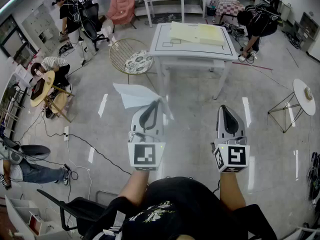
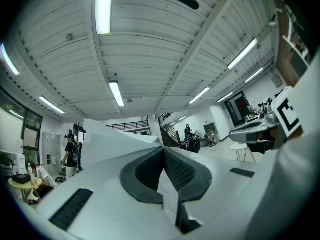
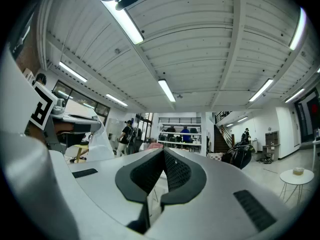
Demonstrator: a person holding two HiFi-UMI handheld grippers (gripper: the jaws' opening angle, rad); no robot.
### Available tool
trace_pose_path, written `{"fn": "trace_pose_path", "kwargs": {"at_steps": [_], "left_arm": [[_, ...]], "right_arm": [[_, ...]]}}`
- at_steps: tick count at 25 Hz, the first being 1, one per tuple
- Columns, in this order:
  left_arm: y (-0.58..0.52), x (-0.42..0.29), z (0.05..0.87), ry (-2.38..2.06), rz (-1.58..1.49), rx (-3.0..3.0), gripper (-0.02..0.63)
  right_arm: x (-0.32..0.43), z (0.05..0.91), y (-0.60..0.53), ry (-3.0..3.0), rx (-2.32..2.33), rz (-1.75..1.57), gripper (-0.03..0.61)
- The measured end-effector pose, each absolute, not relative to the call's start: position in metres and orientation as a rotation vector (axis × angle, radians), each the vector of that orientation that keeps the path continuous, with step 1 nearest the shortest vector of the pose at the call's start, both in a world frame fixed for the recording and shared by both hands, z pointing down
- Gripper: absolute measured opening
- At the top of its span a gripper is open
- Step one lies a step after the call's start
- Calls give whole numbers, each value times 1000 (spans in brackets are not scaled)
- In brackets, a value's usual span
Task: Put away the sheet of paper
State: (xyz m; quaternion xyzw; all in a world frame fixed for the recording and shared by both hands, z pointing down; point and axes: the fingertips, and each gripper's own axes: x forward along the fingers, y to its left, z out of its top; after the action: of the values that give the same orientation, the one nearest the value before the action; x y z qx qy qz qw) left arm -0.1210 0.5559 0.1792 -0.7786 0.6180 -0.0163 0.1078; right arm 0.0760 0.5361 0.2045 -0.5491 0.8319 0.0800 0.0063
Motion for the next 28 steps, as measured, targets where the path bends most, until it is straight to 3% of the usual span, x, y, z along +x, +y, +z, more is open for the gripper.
{"fn": "trace_pose_path", "kwargs": {"at_steps": [28], "left_arm": [[568,-84,203,1840,-158,-2276,0]], "right_arm": [[114,225,550,2629,-1663,220,-2]]}}
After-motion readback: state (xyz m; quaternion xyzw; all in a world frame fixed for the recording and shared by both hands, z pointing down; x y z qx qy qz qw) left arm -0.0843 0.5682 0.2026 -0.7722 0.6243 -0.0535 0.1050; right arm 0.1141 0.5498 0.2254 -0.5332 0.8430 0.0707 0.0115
